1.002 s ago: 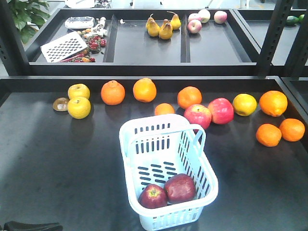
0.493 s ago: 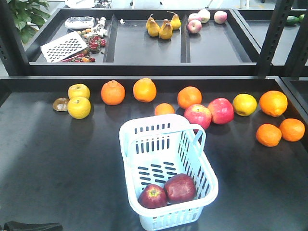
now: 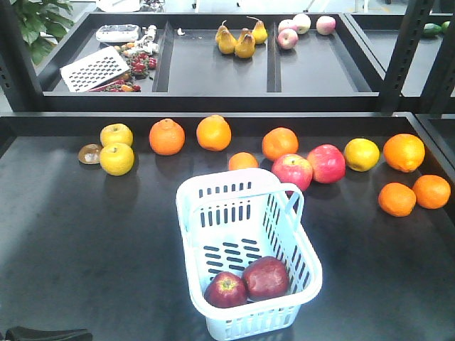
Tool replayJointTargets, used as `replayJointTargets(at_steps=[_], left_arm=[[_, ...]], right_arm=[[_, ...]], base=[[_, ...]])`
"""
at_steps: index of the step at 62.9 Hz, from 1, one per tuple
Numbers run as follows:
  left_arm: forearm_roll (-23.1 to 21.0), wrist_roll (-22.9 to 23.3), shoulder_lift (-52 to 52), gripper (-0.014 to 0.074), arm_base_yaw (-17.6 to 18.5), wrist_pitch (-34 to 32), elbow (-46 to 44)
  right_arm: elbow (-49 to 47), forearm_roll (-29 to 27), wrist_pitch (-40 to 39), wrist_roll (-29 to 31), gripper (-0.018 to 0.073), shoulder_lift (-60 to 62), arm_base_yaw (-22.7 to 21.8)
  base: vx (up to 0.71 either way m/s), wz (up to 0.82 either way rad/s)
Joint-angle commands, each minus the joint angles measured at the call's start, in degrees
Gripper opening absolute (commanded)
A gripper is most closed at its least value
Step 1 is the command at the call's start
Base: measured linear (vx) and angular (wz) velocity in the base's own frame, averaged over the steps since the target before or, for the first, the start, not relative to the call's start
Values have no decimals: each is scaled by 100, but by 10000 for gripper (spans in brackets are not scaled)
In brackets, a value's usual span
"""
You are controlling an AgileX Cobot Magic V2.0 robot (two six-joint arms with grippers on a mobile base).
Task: Pick three apples into basket with both arms
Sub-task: 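Reach the right gripper to the third red apple and grasp it, then drop the third apple into the basket with the right gripper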
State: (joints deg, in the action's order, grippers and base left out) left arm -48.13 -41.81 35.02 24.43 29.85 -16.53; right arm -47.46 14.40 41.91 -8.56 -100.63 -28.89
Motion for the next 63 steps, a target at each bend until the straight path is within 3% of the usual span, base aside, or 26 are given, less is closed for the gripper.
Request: replayJointTargets(at_steps=[1,23,31,35,45,54,63], left_arm=[[-212,30,-4,-6,-8,-199,-157],[-212,30,-4,-6,-8,-213,-157],[-212,30,-4,-6,-8,-225,-157],[-212,30,-4,-6,-8,-225,-157],[-212,30,-4,-6,-8,-225,-157],[-212,30,-4,-6,-8,-231,-157],[-212,30,-4,-6,-8,-231,-157]], right_arm=[[-137,24,-210,4,595,114,-98],[-137,-203,-590,217,594,-507,-97],[-143,-203,-691,246,552,-559,-91],[-156,-227,-706,237,497,-501,-91],[-156,-439,-704,312,235,-201,-73],[-156,-1011,-695,930,-8,266,133],[-156,-1946,-565,1857,-9,898,544]], base=[[0,0],[0,0],[0,0],[0,0],[0,0],[0,0],[0,0]])
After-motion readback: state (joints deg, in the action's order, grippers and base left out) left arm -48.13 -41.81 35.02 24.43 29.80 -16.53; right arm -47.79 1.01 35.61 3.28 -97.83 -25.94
